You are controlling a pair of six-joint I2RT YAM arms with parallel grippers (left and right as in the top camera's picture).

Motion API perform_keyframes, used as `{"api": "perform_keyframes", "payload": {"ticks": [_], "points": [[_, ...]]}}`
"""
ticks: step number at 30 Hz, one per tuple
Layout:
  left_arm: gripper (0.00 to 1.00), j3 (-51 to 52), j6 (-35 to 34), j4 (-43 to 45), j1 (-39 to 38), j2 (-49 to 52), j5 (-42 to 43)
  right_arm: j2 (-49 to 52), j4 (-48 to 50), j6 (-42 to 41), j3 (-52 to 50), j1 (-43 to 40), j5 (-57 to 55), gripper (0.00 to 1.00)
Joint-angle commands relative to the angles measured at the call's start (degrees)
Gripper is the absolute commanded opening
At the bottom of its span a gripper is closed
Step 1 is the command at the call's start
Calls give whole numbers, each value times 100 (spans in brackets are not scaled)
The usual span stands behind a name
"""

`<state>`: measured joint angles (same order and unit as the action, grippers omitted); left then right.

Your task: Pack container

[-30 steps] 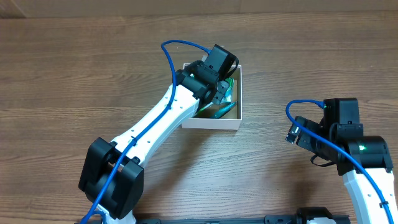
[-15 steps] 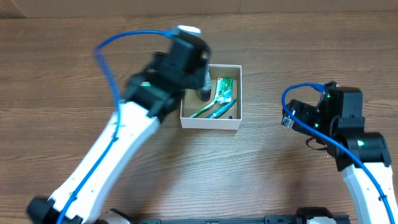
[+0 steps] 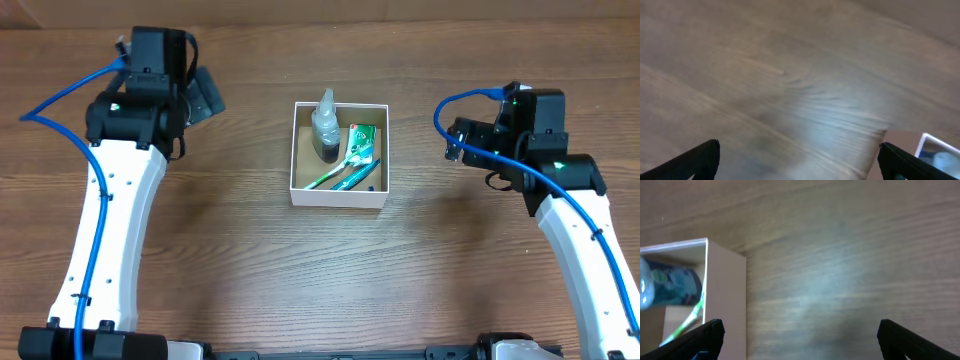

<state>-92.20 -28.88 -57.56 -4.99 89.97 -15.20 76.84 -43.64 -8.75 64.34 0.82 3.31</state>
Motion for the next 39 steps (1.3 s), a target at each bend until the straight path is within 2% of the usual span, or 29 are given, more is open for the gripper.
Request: {"api": "perform_keyframes", "payload": {"ticks": [1,6,8,10,12,14,16,23,32,34,39], "points": [[100,28,-221,-275,70,-599,177,-931,-273,-13,153,-15,-186,100],[100,570,492,-315,-435,-1864,260,-2712,-437,-361,-310,-15,-516,100],[100,1224,625,-173,-726,-2656,262,-3460,-621,-520,-682,-15,-516,100],[100,2223,640,153,-1023,-3731,260,-4474,-927,-656,-1318,-15,-516,100],[100,3373,284,417,-1165,-5038,260,-5357,-1283,-1222,-1899,-15,-507,100],[100,4061,201,566,-1154,-5840,256,-5740,-1351,-1967,-2188,-15,-201,100],[100,4435,184,487,-1154,-6293,264,-5757,-1543,-2090,-2232,-15,-66,100],[100,4568,184,-1080,-1154,-6419,267,-5755,-1869,-2090,-2232,-15,-66,100],[100,4566,181,-1239,-1154,-6419,264,-5840,-1919,-2087,-2256,-15,-295,100],[100,4566,181,-1239,-1154,-6419,267,-6081,-1681,-1939,-2378,-15,-455,100],[100,4568,181,-1237,-1154,-6422,267,-7088,-278,-752,-3351,-15,-149,100]]}}
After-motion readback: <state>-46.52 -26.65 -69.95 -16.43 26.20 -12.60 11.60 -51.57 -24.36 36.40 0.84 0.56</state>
